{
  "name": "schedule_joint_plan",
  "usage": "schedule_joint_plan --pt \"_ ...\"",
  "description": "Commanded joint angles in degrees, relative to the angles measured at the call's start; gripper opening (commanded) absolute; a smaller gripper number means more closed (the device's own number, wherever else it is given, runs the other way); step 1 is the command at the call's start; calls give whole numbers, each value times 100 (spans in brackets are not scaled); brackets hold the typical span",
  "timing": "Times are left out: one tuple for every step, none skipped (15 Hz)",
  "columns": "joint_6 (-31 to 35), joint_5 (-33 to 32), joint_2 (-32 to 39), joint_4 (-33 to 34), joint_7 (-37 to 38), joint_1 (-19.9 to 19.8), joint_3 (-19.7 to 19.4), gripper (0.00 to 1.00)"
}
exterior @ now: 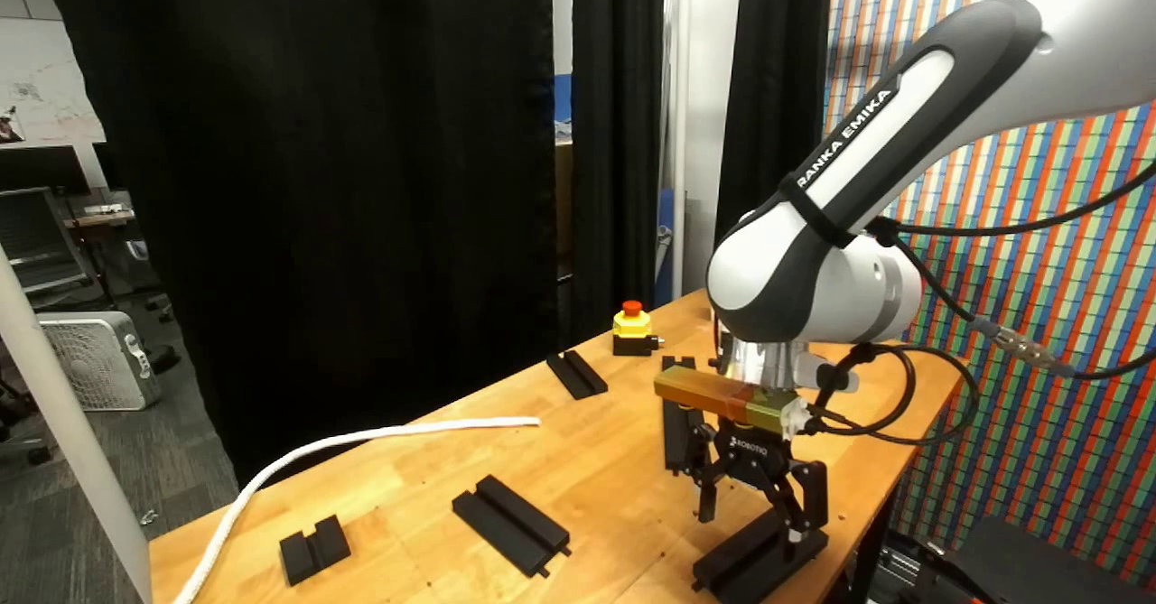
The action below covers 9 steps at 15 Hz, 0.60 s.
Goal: Connect the pads
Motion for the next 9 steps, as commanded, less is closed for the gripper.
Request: schedule_joint_plan --pt "273 -157 363 35 82 -62 84 100" --pt "378 -142 465 30 89 -44 97 100" --pt "493 -152 549 23 117 -29 111 100" --pt "632 -207 629 12 187 -17 132 100" --pt "746 -265 692 7 263 -4 148 100" --pt "843 -346 757 7 333 7 158 100" --pt "938 -415 820 8 395 21 167 100" --pt "983 -462 847 16 449 36 180 100" --pt "1026 -530 866 20 525 47 193 100"
